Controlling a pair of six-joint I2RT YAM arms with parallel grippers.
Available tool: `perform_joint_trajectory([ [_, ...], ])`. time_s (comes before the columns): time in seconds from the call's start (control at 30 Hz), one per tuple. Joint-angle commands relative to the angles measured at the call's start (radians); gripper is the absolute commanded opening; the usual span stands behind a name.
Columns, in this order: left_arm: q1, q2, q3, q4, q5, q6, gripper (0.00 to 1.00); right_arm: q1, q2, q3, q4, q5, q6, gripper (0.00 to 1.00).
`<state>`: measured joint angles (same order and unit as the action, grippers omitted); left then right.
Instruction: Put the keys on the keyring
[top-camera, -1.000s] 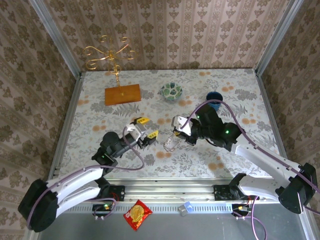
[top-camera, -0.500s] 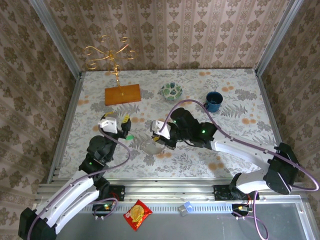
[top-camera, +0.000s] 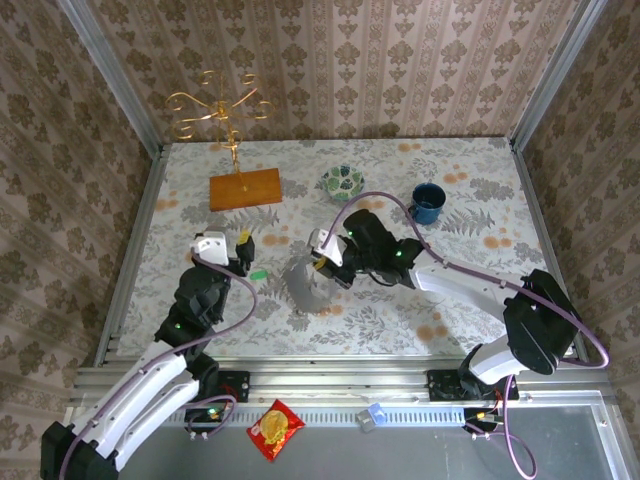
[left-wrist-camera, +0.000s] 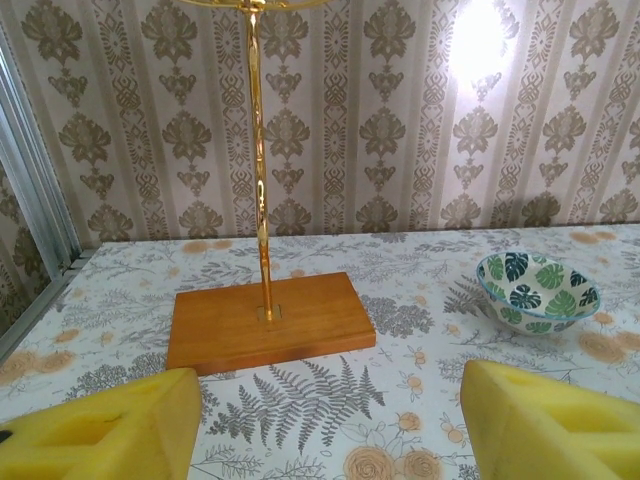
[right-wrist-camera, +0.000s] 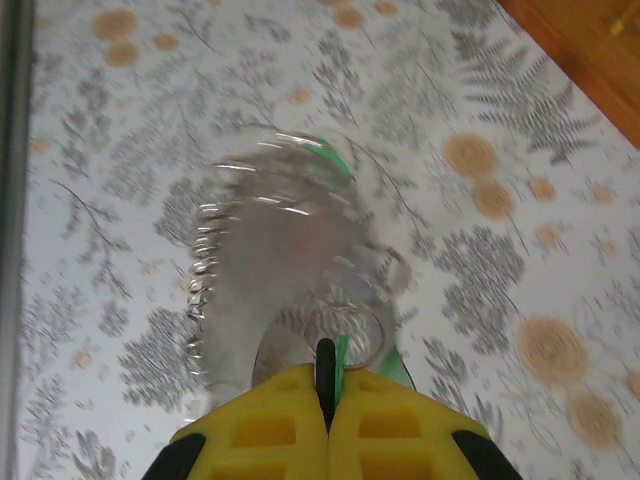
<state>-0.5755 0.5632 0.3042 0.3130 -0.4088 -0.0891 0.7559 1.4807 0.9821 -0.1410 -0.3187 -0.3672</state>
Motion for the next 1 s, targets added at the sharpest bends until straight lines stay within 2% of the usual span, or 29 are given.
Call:
perform_joint_trajectory([
  [0.0, 0.011, 0.011, 0.037, -0.006, 0.002, -0.027, 0.70, -0.031, -0.044, 0.001, -0.094, 0.010, -0.065, 0.00],
  [0.23, 0.017, 0.045, 0.043, 0.009, 0.019, -0.034, 0.70, -0.049, -0.053, 0.104, -0.238, 0.021, -0.133, 0.00],
  [0.37, 0.019, 0.045, 0.044, 0.006, 0.027, -0.036, 0.70, -0.049, -0.055, 0.158, -0.267, 0.004, -0.119, 0.00],
  [0.63, 0.023, 0.041, 0.041, 0.014, 0.028, -0.034, 0.70, -0.046, -0.004, 0.261, -0.148, -0.040, -0.036, 0.00],
  [0.83, 0.025, 0.033, 0.042, 0.019, 0.030, -0.032, 0.70, -0.045, 0.134, 0.384, -0.058, -0.042, -0.063, 0.00],
  [0.97, 0.025, 0.013, 0.041, 0.010, 0.034, -0.034, 0.70, -0.040, 0.203, 0.381, -0.055, -0.061, -0.128, 0.00],
])
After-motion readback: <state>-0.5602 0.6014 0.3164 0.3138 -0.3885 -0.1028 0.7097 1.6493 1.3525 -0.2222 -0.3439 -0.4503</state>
